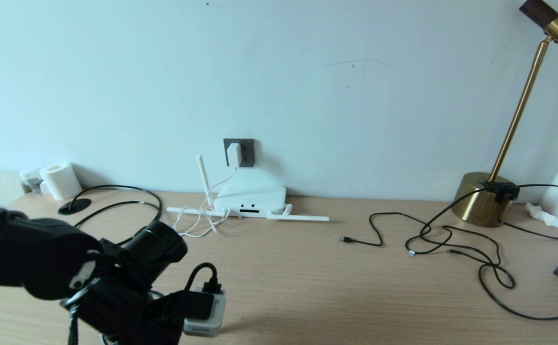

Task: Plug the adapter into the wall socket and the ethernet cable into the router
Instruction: Pick up cable

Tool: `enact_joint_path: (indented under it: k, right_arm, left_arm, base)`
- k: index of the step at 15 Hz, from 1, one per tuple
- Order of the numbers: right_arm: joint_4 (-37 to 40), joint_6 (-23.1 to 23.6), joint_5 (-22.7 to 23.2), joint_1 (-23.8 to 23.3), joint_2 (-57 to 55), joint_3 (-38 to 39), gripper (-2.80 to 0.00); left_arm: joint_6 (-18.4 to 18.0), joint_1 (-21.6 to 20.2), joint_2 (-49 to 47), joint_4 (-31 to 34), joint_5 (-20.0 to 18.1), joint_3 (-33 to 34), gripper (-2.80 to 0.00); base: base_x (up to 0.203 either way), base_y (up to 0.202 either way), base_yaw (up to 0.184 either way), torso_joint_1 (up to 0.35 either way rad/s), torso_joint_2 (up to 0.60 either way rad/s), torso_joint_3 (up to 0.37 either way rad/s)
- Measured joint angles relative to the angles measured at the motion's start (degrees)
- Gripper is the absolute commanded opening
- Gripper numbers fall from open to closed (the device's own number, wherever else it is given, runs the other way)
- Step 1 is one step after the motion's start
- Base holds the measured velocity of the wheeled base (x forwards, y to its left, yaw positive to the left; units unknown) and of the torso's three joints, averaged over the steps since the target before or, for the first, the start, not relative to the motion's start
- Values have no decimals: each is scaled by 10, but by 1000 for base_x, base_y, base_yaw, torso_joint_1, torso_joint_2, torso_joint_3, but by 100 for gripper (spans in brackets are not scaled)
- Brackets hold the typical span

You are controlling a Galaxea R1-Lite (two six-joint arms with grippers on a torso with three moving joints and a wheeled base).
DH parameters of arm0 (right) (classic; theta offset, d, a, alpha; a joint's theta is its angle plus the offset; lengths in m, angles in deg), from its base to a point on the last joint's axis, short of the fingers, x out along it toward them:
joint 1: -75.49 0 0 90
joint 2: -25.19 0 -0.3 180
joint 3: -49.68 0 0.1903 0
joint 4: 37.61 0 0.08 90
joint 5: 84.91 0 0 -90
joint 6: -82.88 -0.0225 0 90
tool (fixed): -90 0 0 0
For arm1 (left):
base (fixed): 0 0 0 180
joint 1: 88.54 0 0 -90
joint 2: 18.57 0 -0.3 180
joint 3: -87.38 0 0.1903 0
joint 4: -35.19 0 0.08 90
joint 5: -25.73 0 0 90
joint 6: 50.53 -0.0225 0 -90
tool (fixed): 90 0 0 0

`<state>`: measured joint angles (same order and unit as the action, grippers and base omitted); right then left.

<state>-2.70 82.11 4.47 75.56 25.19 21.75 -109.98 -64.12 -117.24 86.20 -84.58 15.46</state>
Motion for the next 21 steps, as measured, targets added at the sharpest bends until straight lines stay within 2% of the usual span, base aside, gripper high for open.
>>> enact_joint_path:
  k: [7,8,21]
  right_arm:
    - [0,0,0,0,0,0,-280]
    - [0,0,0,0,0,0,-280]
    - [0,0,0,0,0,0,-280]
  left_arm:
    - [0,-1,-11,-1,-1,0,0]
    - [0,0,-12,-1,-1,0,-280]
    - [0,-4,-10,0,14,24,-280]
  base:
    - [0,0,0,0,0,0]
    - [0,0,0,0,0,0]
    - [0,0,0,0,0,0]
